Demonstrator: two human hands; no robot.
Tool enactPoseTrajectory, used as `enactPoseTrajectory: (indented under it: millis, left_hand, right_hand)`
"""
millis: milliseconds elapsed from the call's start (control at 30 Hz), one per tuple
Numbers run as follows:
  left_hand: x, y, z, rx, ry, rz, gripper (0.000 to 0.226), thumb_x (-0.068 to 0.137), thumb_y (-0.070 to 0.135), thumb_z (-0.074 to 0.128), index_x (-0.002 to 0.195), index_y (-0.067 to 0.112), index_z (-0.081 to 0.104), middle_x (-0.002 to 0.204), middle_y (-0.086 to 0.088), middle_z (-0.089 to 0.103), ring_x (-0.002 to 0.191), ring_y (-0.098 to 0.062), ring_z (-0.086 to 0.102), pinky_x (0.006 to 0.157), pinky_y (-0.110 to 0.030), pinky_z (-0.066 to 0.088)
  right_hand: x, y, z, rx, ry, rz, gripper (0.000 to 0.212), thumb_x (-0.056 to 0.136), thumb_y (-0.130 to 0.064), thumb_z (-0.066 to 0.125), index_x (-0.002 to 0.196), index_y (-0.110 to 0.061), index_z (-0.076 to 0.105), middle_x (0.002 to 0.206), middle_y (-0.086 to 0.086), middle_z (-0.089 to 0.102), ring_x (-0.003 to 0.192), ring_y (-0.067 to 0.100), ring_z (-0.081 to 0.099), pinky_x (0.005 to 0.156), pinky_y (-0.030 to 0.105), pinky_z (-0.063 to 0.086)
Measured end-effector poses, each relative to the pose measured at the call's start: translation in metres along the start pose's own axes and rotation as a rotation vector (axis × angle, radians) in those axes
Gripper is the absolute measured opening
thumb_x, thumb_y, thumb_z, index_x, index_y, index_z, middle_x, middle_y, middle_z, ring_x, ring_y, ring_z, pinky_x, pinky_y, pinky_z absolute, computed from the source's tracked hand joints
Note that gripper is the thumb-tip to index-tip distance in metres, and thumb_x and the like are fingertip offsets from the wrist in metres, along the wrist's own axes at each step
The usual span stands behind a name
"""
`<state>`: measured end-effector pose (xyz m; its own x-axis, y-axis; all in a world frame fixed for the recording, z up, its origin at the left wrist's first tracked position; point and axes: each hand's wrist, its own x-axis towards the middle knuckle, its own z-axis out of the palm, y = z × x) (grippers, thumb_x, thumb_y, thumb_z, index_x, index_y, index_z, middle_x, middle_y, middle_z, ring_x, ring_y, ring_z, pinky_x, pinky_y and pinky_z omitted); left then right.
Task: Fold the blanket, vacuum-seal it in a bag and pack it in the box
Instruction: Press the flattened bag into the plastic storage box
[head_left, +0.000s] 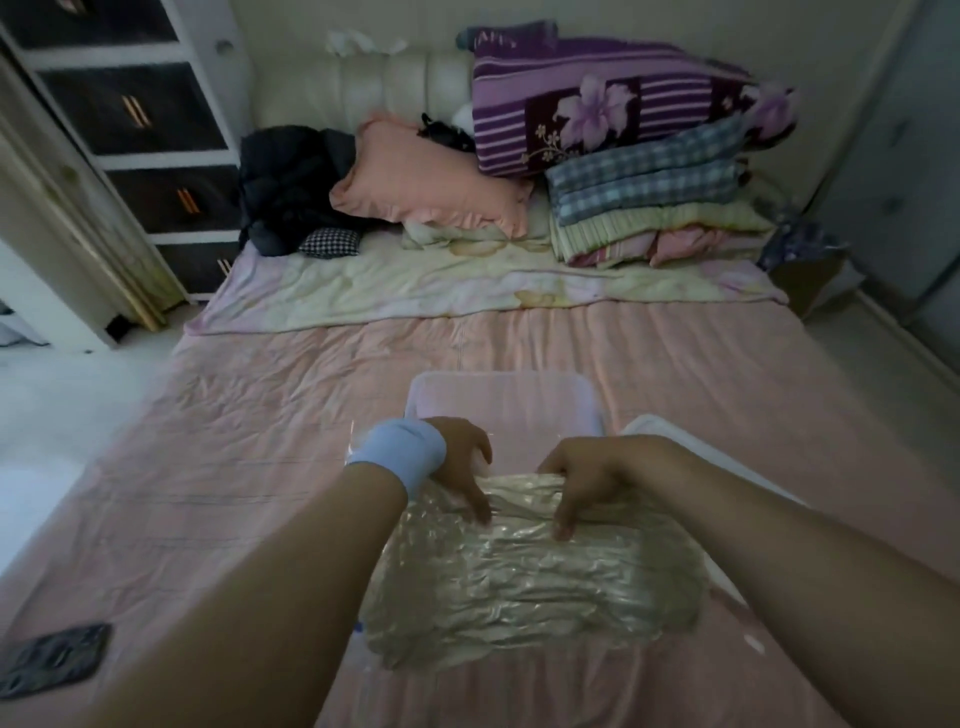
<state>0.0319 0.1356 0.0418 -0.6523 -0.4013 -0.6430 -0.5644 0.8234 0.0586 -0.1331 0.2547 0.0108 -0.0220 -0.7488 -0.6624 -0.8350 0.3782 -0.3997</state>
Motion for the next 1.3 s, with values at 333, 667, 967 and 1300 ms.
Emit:
enactPoseTrajectory:
  millis: [333,667,967,1300]
  left_hand:
    - [-0.050,-0.014,-0.173,0.033,0.464,0.011,0.085,0.060,0.068,0.077,0.131,0.035,0.046,0.132,0.006,0.054,0.114,-0.023,0.054,0.091,-0.036,0.047]
    - [0.052,-0.079,-0.152,0.177,0.648,0.081,0.079,0.065,0.066,0.072,0.132,0.036,0.041,0.128,0.003,0.056,0.119,-0.023,0.048,0.101,-0.043,0.037]
    - [0.158,-0.087,-0.055,-0.018,0.370,0.040,0.084,0.068,0.053,0.076,0.136,0.032,0.031,0.119,-0.003,0.061,0.109,-0.027,0.054,0.093,-0.038,0.043]
    - [0.221,-0.106,0.008,0.053,0.347,-0.087,0.083,0.088,0.054,0.058,0.153,0.026,0.014,0.158,-0.006,0.007,0.143,-0.031,0.014,0.113,-0.046,0.023]
  right_hand:
    - [-0.068,-0.040,-0.165,-0.156,0.460,-0.018,0.062,0.062,-0.046,0.090,0.119,-0.033,0.070,0.111,-0.010,0.070,0.105,0.016,0.063,0.091,0.033,0.050]
    - [0.028,-0.041,-0.152,-0.431,0.652,0.159,0.067,0.079,-0.057,0.067,0.140,-0.043,0.044,0.126,-0.007,0.053,0.120,0.028,0.051,0.098,0.052,0.034]
    - [0.139,0.023,-0.079,-0.335,0.347,0.120,0.074,0.082,-0.048,0.068,0.146,-0.038,0.032,0.137,-0.006,0.055,0.123,0.026,0.055,0.107,0.054,0.027]
    - [0.202,0.056,-0.063,-0.370,0.280,-0.027,0.079,0.091,-0.046,0.059,0.157,-0.036,0.017,0.164,0.008,0.019,0.149,0.028,0.023,0.117,0.053,0.017]
